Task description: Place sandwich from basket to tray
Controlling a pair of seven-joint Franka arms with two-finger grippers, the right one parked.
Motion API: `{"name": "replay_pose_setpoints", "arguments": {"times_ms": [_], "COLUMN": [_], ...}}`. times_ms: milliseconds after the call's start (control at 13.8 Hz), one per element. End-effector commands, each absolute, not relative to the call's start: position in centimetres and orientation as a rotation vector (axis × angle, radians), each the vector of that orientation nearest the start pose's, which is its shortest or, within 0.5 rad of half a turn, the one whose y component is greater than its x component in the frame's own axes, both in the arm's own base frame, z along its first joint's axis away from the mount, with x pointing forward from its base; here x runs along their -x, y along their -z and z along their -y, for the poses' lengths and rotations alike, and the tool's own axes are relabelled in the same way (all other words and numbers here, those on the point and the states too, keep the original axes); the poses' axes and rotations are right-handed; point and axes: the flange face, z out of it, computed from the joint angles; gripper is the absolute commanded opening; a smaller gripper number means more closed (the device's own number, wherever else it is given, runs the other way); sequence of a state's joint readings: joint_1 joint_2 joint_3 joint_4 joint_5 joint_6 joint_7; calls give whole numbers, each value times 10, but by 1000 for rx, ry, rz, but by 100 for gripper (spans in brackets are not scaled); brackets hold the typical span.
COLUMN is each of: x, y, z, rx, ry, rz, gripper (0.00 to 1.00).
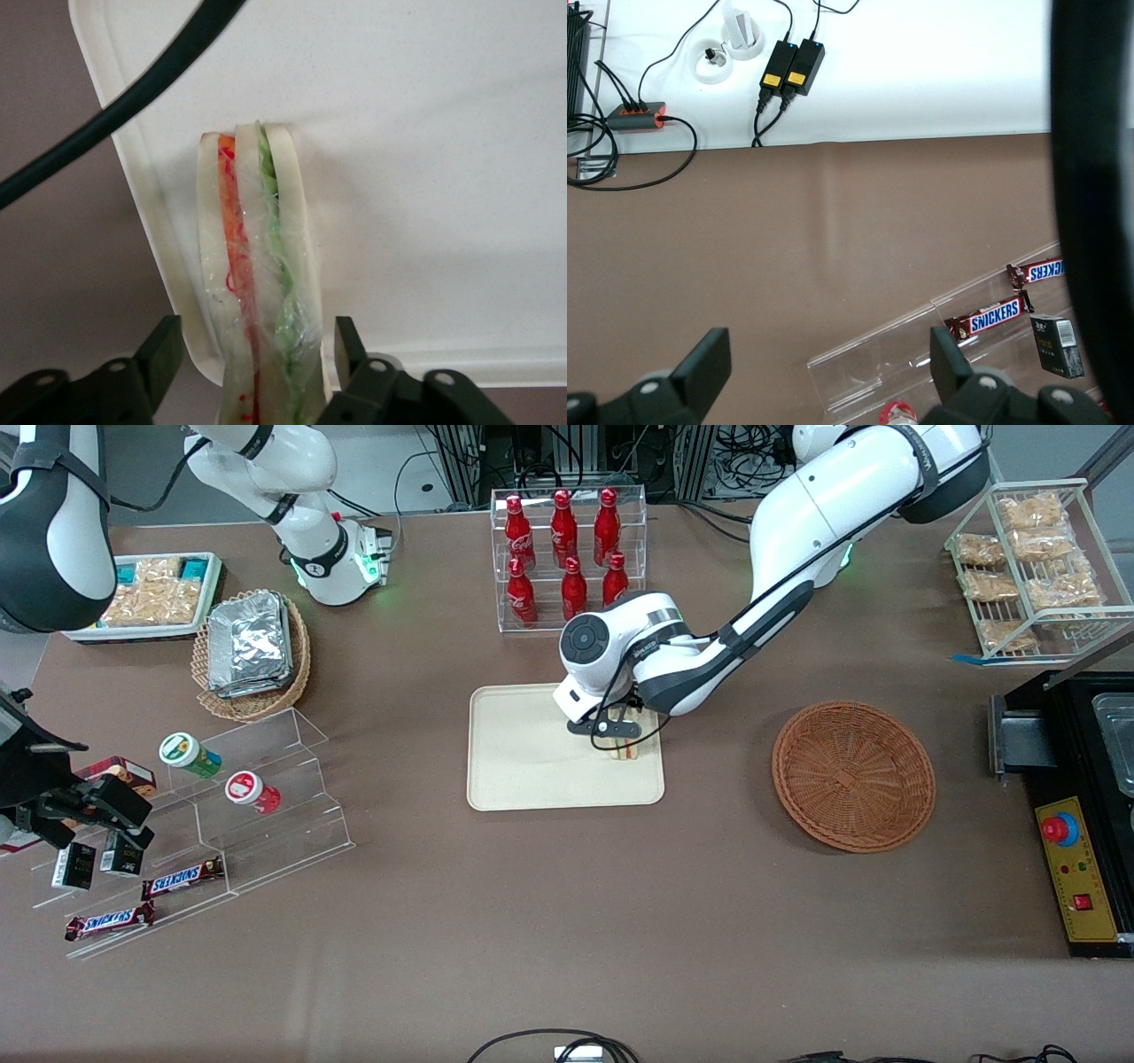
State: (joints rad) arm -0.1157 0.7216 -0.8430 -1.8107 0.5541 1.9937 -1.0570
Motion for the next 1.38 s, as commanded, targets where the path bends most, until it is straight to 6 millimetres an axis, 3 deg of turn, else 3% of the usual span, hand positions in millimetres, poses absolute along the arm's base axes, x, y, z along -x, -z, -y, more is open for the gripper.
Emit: {"name": "replay_pose_setpoints", "arguments": {"times_ms": [0,290,435,580,797,1087,1304], "x": [-429,-474,-514,-550,-587,-605,-606], "y": [-249,-293,-313,-343,-392,-429,-429], "z": [470,459,430,388,325,271,266], "rx": [2957,2971,2969,2950,2933,2900,2892], "ry": [-238,-263,-235,-182,-84,-18,-20], "rz": [-144,29,219,383,568,680,684], "gripper": [100,100,100,100,100,100,100]}}
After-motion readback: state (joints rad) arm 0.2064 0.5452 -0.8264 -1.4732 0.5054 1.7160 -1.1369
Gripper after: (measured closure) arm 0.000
